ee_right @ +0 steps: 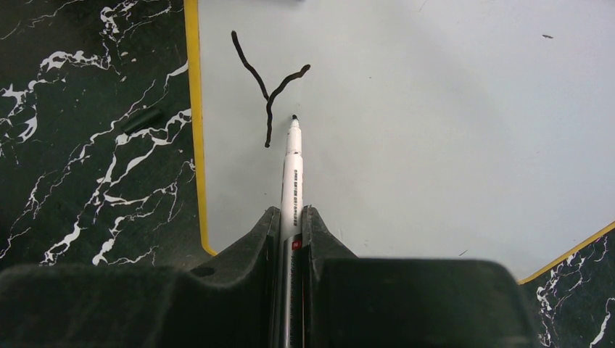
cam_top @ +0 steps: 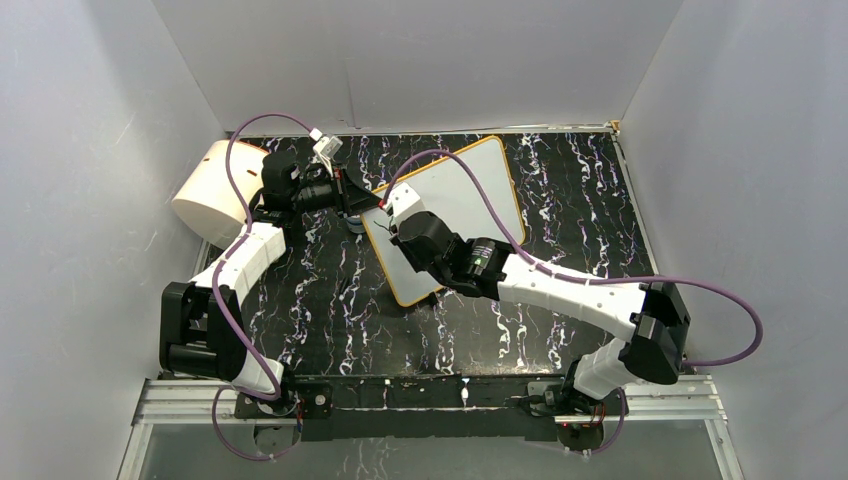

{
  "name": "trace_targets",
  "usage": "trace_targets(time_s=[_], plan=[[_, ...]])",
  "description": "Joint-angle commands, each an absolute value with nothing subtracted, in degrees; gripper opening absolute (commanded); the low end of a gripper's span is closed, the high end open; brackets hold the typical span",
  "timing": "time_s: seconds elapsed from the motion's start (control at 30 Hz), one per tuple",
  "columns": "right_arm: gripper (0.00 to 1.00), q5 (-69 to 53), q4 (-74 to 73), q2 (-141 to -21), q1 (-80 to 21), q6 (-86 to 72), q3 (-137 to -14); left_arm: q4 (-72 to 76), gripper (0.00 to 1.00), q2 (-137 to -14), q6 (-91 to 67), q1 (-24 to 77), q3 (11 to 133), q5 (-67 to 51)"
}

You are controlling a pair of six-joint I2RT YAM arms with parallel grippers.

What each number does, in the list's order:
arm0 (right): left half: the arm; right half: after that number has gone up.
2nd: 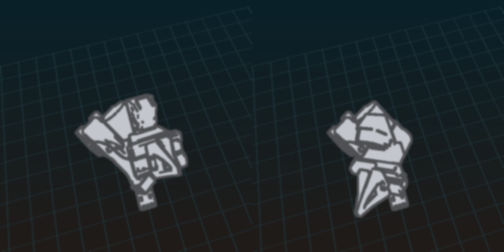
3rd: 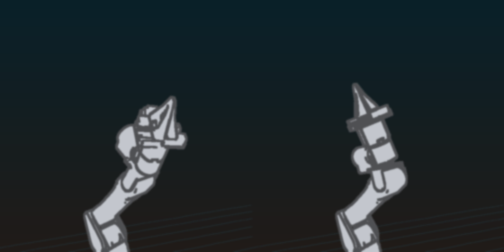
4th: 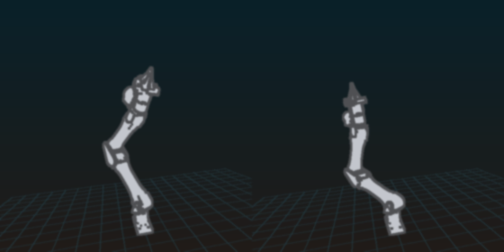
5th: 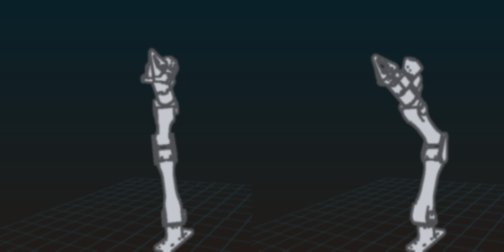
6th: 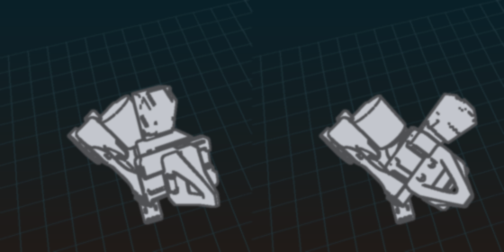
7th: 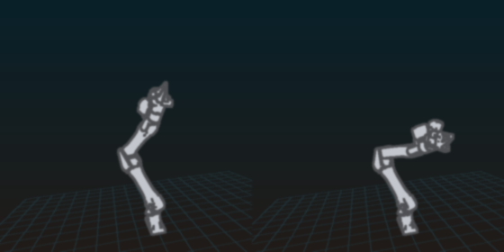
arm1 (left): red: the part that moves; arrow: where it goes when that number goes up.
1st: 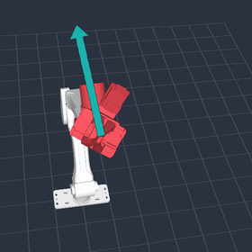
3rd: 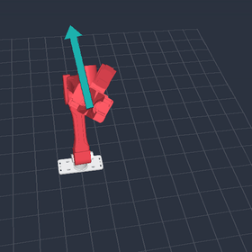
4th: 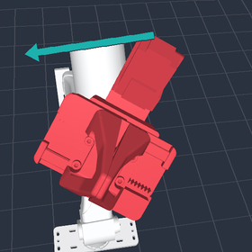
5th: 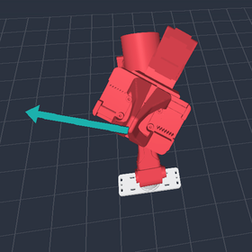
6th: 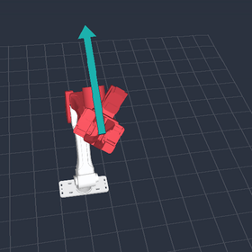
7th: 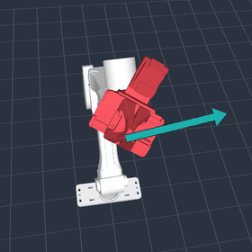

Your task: Write a sentence on the whiteboard

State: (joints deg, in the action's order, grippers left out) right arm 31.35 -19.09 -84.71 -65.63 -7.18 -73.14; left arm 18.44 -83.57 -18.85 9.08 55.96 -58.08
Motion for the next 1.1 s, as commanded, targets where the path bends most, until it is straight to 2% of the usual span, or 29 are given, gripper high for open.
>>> trace_targets(time_s=[0.0,0.63,1.07], plan=[[0.0,32.8,-16.3,-84.9,-65.3,-7.0,-73.3,15.5,0.0,-84.4,-17.1,10.6,54.3,-60.2],[0.0,28.3,-19.8,-86.6,-65.3,-6.2,-73.6,15.3,0.0,-84.4,-16.9,10.6,54.4,-60.2],[0.0,30.6,-22.9,-86.3,-65.3,-7.0,-72.6,15.1,0.0,-84.5,-16.7,10.6,54.4,-60.2]])
